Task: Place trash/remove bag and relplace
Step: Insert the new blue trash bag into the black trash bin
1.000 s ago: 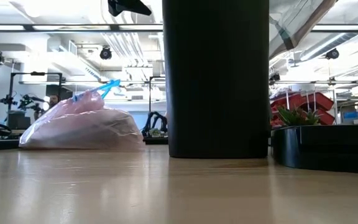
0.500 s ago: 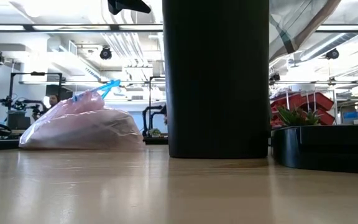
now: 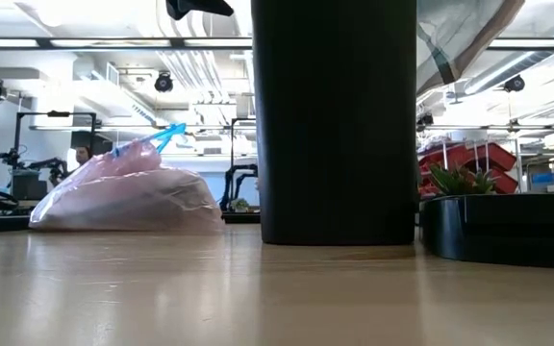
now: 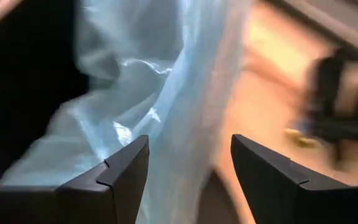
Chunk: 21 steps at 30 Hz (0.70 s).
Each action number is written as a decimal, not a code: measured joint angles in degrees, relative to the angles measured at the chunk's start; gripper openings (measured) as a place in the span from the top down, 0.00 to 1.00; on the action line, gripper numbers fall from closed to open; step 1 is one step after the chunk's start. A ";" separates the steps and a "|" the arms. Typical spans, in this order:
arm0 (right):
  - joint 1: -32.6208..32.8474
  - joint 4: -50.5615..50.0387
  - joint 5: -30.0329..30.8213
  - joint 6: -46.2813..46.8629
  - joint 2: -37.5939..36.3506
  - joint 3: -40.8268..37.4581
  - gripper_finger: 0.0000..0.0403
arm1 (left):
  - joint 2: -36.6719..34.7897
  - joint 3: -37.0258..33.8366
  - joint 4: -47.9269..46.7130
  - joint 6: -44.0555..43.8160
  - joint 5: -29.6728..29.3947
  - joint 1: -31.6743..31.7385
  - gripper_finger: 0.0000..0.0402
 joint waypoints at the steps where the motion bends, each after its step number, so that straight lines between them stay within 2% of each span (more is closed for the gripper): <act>1: 0.00 3.30 -1.67 0.39 -1.22 -2.22 0.47 | 0.00 0.00 -0.02 0.00 0.03 -0.26 0.33; 5: 0.02 16.36 -6.99 1.04 -4.12 -8.08 0.46 | 0.00 0.00 -0.02 -0.02 0.06 -0.71 0.33; 11: 0.28 29.38 -10.63 0.28 -4.12 -9.02 0.47 | -0.02 0.00 0.04 -0.20 0.01 -0.77 0.33; 16: 1.52 36.39 -11.32 -2.03 -1.07 -8.47 0.49 | -0.04 0.00 1.25 -0.22 0.01 -0.77 0.33; 21: 2.35 44.53 -15.37 -3.96 2.53 -8.41 0.49 | -0.04 0.00 8.09 -0.08 0.01 -0.77 0.33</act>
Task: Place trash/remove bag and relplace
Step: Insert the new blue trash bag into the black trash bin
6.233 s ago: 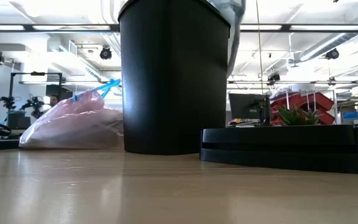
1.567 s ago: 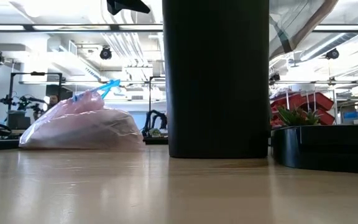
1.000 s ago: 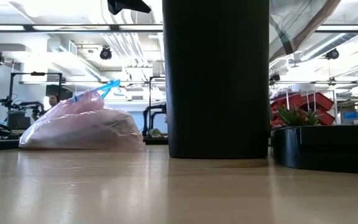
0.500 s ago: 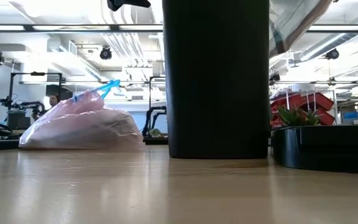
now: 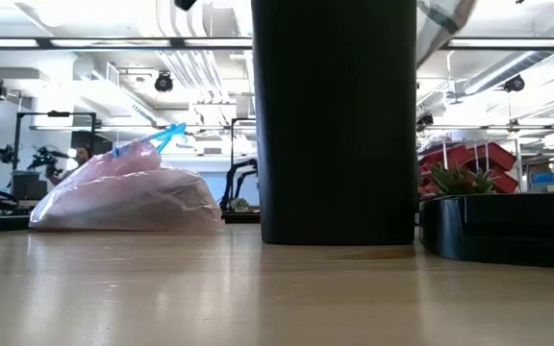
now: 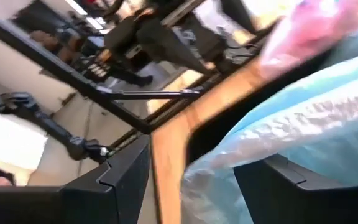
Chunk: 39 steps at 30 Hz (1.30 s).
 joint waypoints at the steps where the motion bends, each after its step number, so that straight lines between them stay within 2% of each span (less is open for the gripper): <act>1: 0.27 1.45 -0.47 -0.94 1.00 -0.02 0.48 | 0.00 0.00 1.88 0.05 0.00 0.00 0.33; 6: 1.91 7.11 -2.32 -5.07 3.66 0.00 0.49 | 0.28 0.00 11.91 1.48 -0.02 0.00 0.33; 12: 3.59 9.36 -2.42 -8.51 5.73 -0.11 0.47 | 2.67 0.10 27.51 1.08 -1.69 0.12 0.33; 14: 3.85 12.70 -2.40 -9.60 6.79 0.02 0.46 | 4.53 1.19 28.75 0.57 -1.57 0.17 0.33; 17: 4.11 13.39 -2.25 -11.73 7.79 0.02 0.44 | 8.78 4.68 25.60 -0.74 -1.56 0.17 0.33; 19: 4.20 13.15 -2.20 -12.34 8.47 0.00 0.43 | 11.28 7.83 19.10 -1.71 -1.88 0.17 0.33; 24: 4.23 10.69 -1.27 -14.53 8.76 0.04 0.41 | 18.34 19.19 -0.16 -6.43 -9.38 0.79 0.33; 30: 4.40 5.20 0.49 -16.27 8.59 -0.02 0.43 | 24.88 29.66 -9.76 -6.51 -9.39 0.83 0.32; 37: 4.71 0.61 3.92 -18.77 6.84 -0.04 0.44 | 28.37 32.96 -17.31 -7.87 -9.20 1.37 0.32; 39: 4.71 -1.55 3.95 -18.59 6.06 -0.03 0.43 | 28.33 32.98 -18.65 -7.48 -11.04 1.46 0.33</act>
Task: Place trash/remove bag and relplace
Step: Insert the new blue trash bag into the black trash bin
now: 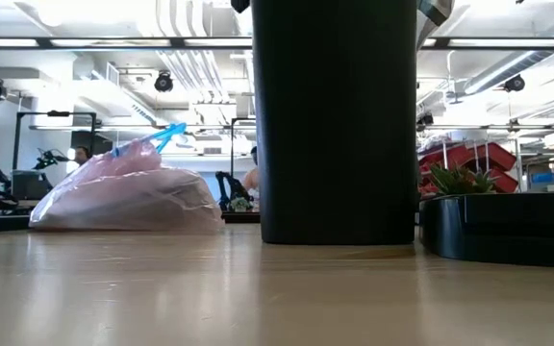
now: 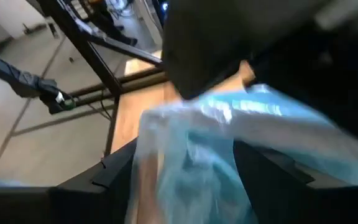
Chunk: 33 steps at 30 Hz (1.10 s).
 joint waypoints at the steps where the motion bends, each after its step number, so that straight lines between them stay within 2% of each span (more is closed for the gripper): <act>1: 0.00 -0.86 0.00 0.25 -0.53 0.03 0.42 | -0.30 0.00 -1.00 0.04 -1.24 0.02 0.34; 6: 0.00 -5.48 0.78 0.87 -2.74 0.03 0.35 | -3.63 0.58 -4.87 0.29 -7.39 0.04 0.41; 10: 0.00 -6.34 5.34 0.83 -5.67 0.03 0.29 | -6.89 0.58 -7.68 1.43 -13.01 0.05 0.48; 12: 0.00 -6.44 8.20 0.60 -6.97 0.03 0.27 | -8.06 0.42 -7.61 2.31 -13.39 0.11 0.51; 16: -0.16 -7.80 14.35 0.66 -9.10 0.03 0.24 | -9.02 0.27 -5.95 3.30 -10.18 0.10 0.55; 18: -0.42 -7.26 14.60 0.66 -9.56 0.05 0.24 | -9.02 0.16 -4.63 2.92 -7.59 0.04 0.56; 23: -0.41 -6.99 8.85 0.88 -8.21 0.05 0.24 | -8.00 -1.44 4.43 3.96 -1.76 0.02 0.56; 26: -0.31 -5.77 4.78 1.16 -5.44 0.05 0.24 | -7.23 -2.80 11.69 2.05 5.10 0.83 0.53; 28: -0.26 -3.91 2.96 1.53 -3.35 -0.01 0.23 | -6.41 -2.97 11.86 -0.78 7.41 1.53 0.51; 33: 0.00 1.64 2.35 1.33 -0.32 0.10 0.23 | -3.95 -2.93 12.36 -1.69 10.03 2.16 0.46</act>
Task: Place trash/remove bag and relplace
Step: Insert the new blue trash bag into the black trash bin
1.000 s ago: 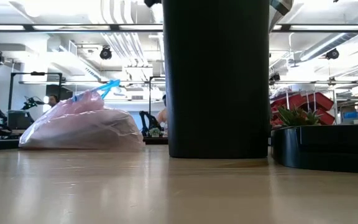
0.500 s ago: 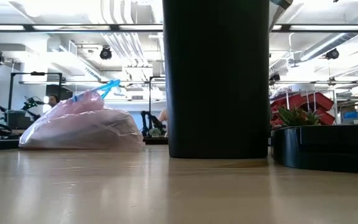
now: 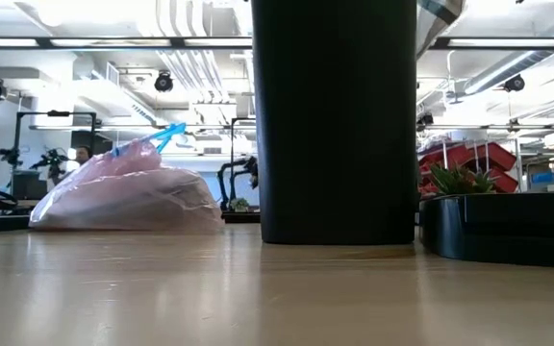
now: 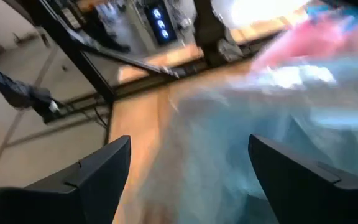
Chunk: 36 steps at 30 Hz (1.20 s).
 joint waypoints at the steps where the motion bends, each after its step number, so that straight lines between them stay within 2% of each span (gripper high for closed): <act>1: 0.00 -0.30 0.00 -0.08 0.39 -0.05 0.23 | 0.56 0.00 -0.02 -0.08 0.03 -0.06 0.46; 7: -0.02 -0.38 0.06 -0.74 1.54 -0.09 0.23 | 2.25 0.07 -1.60 0.06 0.04 0.12 0.45; 13: 0.13 -0.99 0.60 -0.43 0.49 -0.09 0.23 | 1.04 0.04 -17.98 0.24 -9.32 1.17 0.47; 17: 0.37 -2.48 2.68 -0.46 -1.01 -0.09 0.23 | -2.23 0.09 -23.62 0.15 -15.08 1.27 0.48; 28: 0.37 -2.64 3.98 -0.88 -7.20 -0.07 0.23 | -7.42 0.04 -29.68 -2.12 -19.38 1.23 0.49; 33: 0.37 -5.43 13.05 0.00 -9.60 -0.04 0.23 | -7.84 0.02 -31.62 -2.77 -19.63 1.01 0.48; 36: 0.35 -8.35 20.53 2.14 -9.46 -0.05 0.23 | -8.06 -0.02 -27.45 -2.78 -16.76 0.35 0.47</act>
